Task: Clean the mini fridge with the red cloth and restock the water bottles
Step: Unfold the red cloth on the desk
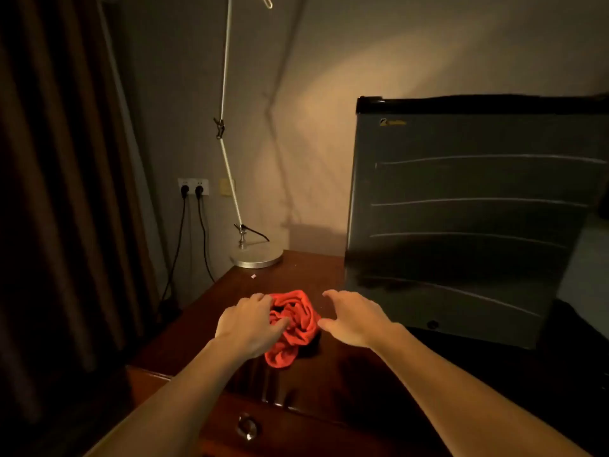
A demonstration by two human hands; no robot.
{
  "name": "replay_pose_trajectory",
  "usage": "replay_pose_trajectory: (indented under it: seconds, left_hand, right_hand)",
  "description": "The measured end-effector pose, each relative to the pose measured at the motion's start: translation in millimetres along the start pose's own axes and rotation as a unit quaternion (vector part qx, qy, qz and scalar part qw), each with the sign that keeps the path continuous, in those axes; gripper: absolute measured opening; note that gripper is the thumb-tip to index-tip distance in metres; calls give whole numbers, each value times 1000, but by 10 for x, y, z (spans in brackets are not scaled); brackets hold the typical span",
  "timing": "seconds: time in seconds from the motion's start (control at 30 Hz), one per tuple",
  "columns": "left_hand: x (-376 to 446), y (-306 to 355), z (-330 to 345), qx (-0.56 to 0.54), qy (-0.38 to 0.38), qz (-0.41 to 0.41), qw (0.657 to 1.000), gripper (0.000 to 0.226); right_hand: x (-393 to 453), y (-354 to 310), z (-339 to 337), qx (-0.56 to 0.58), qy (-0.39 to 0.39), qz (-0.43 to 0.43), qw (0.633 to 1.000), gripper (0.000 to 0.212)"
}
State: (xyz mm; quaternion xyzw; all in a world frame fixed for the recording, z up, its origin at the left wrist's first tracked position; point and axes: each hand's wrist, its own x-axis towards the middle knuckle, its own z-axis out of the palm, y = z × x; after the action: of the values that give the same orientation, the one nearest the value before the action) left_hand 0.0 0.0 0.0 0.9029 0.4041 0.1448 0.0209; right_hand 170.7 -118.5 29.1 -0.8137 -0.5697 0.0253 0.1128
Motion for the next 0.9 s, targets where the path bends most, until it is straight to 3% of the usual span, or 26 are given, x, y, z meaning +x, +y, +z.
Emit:
replay_pose_trajectory:
  seconds: [0.13, 0.3, 0.57, 0.63, 0.77, 0.9]
  left_hand:
    - [136, -191, 210, -20, -43, -40, 998, 67]
    - [270, -366, 445, -35, -65, -60, 996, 74]
    - [477, -528, 570, -60, -74, -58, 994, 73]
    - [514, -495, 583, -73, -76, -52, 993, 69]
    - [561, -365, 614, -61, -69, -35, 995, 63]
    - [555, -237, 607, -48, -64, -16, 997, 79]
  right_hand:
    - [251, -78, 182, 33, -20, -15, 999, 53]
    - [600, -176, 510, 40, -69, -41, 996, 89]
    - [1027, -279, 787, 37, -100, -65, 992, 103]
    - [1118, -245, 800, 32, -102, -55, 993, 94]
    - [1166, -174, 734, 37, -85, -62, 994, 41]
    - [1000, -23, 616, 52, -17, -101, 993, 35]
